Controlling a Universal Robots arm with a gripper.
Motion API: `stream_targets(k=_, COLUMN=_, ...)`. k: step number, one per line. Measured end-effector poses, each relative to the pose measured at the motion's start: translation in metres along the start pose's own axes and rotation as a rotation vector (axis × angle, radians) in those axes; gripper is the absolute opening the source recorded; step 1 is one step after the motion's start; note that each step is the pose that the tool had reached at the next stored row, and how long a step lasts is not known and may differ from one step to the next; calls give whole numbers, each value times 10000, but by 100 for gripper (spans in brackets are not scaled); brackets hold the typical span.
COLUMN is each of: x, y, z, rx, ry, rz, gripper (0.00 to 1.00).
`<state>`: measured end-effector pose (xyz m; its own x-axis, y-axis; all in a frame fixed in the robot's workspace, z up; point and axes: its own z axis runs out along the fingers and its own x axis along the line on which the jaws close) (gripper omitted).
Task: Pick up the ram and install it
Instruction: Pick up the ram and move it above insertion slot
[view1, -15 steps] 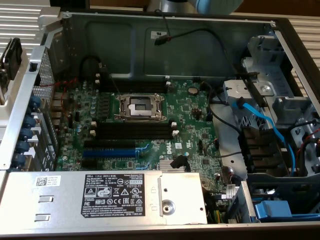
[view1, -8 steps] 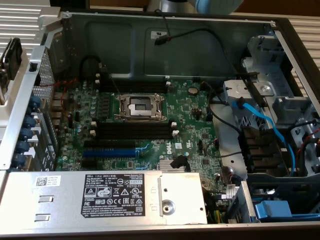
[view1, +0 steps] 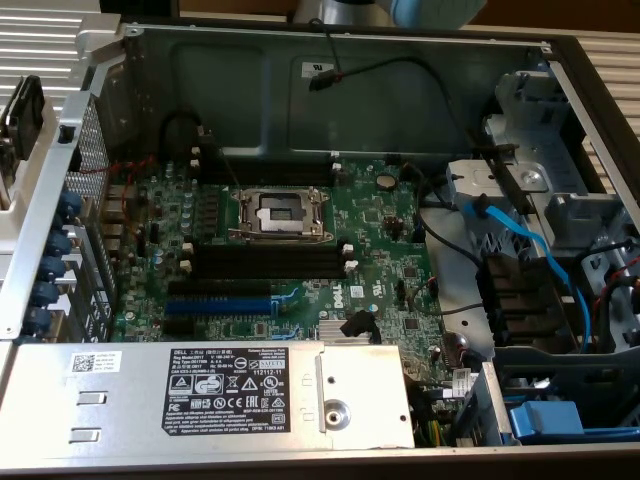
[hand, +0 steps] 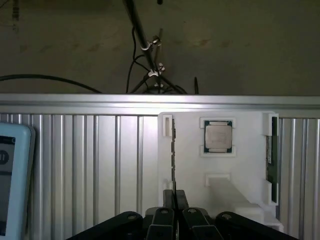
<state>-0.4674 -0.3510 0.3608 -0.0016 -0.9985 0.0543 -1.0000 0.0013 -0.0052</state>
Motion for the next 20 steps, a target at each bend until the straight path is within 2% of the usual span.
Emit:
stream_targets(k=2, x=8, y=-65, z=-47, rx=-70, ry=1, rz=-3, gripper=13)
stream_targets(k=3, x=8, y=-76, z=-51, rx=-79, ry=1, rz=-5, gripper=13)
stream_targets(k=13, x=6, y=-77, z=-52, rx=-78, ry=14, rz=-5, gripper=13)
stream_targets(k=15, x=4, y=-82, z=-74, rx=-58, ry=39, rz=-5, gripper=13)
stream_targets(k=18, x=5, y=-100, z=-129, rx=-48, ry=47, rz=-3, gripper=13)
stream_targets(k=20, x=5, y=-100, z=-131, rx=-45, ry=46, rz=-2, gripper=13)
